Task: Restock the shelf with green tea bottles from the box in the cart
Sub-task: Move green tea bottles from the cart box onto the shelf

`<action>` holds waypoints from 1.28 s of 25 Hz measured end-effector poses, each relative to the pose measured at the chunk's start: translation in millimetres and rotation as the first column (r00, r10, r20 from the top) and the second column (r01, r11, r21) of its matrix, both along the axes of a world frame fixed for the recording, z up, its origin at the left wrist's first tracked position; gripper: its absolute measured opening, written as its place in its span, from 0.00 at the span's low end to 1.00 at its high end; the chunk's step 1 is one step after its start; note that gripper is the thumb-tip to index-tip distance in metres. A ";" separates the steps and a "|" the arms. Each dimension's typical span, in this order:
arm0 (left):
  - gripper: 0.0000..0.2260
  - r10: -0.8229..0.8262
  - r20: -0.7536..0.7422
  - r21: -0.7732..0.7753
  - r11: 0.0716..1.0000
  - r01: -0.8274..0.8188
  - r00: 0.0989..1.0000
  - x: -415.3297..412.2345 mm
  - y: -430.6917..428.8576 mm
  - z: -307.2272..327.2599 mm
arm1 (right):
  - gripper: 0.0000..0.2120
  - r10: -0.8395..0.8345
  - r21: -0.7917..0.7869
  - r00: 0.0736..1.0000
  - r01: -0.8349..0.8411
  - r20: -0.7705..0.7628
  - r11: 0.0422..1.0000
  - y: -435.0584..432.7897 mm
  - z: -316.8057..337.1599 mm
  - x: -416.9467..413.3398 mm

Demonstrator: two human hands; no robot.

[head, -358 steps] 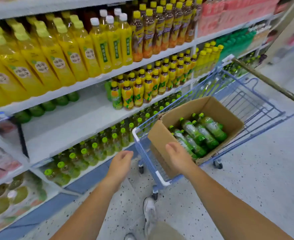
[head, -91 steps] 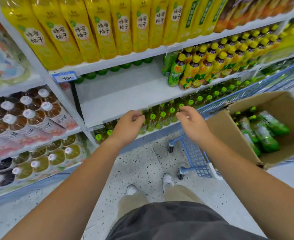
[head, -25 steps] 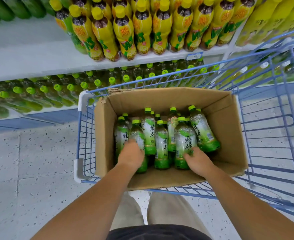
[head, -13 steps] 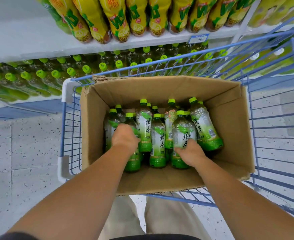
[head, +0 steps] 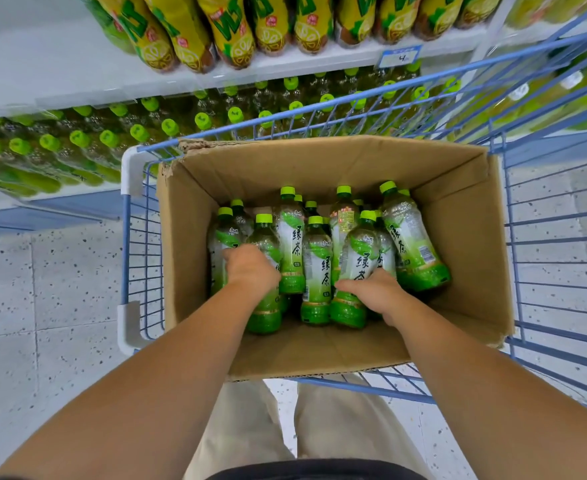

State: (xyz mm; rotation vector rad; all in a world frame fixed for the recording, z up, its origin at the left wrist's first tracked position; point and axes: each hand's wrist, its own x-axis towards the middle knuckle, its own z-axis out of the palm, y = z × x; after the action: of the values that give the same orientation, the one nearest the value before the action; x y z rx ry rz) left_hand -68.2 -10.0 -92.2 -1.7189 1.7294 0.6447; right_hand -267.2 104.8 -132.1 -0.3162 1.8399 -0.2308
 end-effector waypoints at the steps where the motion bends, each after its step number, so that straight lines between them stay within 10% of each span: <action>1: 0.14 0.082 -0.074 -0.007 0.997 -0.083 0.994 2.8 4.9 -0.6 | 0.19 -0.021 -0.013 1.000 0.021 -0.012 1.000 0.7 0.6 3.7; 7: 0.24 0.458 -0.449 0.088 0.877 -0.473 0.767 27.7 15.5 4.7 | 0.46 -0.011 0.000 1.000 0.011 0.016 1.000 -0.7 5.9 15.7; 14: 0.30 0.677 -0.614 0.376 0.702 -0.605 0.404 34.7 14.0 24.5 | 0.48 -0.084 -0.130 0.996 0.089 0.040 0.987 6.3 31.4 31.0; 32: 0.23 0.689 -0.706 0.663 0.564 -0.492 -0.164 63.5 47.4 129.6 | 0.17 -0.069 -0.431 0.997 0.045 -0.041 0.901 8.9 162.4 70.1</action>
State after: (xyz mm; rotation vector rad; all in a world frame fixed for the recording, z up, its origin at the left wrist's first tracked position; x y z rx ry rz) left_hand -4.7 37.4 37.4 -2.0695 1.0880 2.8293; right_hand -197.1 113.7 30.2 -0.5798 1.8434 -0.6810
